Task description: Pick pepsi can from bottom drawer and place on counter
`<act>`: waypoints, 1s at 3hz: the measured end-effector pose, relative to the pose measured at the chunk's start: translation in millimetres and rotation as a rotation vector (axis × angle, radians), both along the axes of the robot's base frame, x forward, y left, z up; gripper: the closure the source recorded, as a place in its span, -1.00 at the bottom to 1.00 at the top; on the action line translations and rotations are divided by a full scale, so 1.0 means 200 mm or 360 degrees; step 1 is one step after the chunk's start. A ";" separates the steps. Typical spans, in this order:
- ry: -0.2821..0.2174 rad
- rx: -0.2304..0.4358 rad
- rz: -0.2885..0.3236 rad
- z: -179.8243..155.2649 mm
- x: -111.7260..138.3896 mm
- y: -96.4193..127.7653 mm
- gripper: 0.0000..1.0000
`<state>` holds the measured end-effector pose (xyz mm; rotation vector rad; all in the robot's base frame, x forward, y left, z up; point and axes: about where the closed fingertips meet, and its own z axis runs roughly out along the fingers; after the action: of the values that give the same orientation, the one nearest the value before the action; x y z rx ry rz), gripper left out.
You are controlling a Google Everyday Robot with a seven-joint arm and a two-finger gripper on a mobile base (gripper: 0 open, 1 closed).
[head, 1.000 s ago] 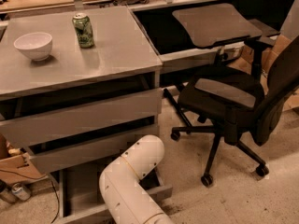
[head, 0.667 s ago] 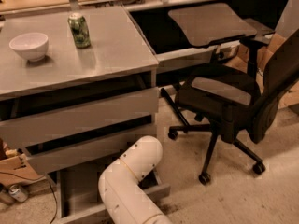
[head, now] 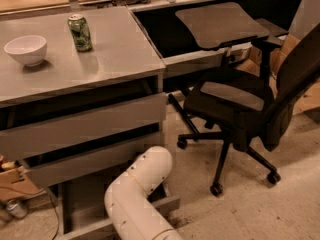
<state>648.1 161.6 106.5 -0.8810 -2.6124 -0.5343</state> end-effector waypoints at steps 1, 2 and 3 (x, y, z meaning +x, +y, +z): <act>-0.0002 0.0000 0.0001 0.00 0.01 0.01 -1.00; -0.0032 0.0002 0.0011 0.02 0.13 0.10 -1.00; -0.0328 0.0012 0.0050 0.21 0.46 0.06 -0.53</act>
Offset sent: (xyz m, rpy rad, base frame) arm 0.6368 0.3484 -0.0265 0.0177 -0.3038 0.0982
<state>740.4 173.5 147.8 -0.8205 -2.8010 -0.6584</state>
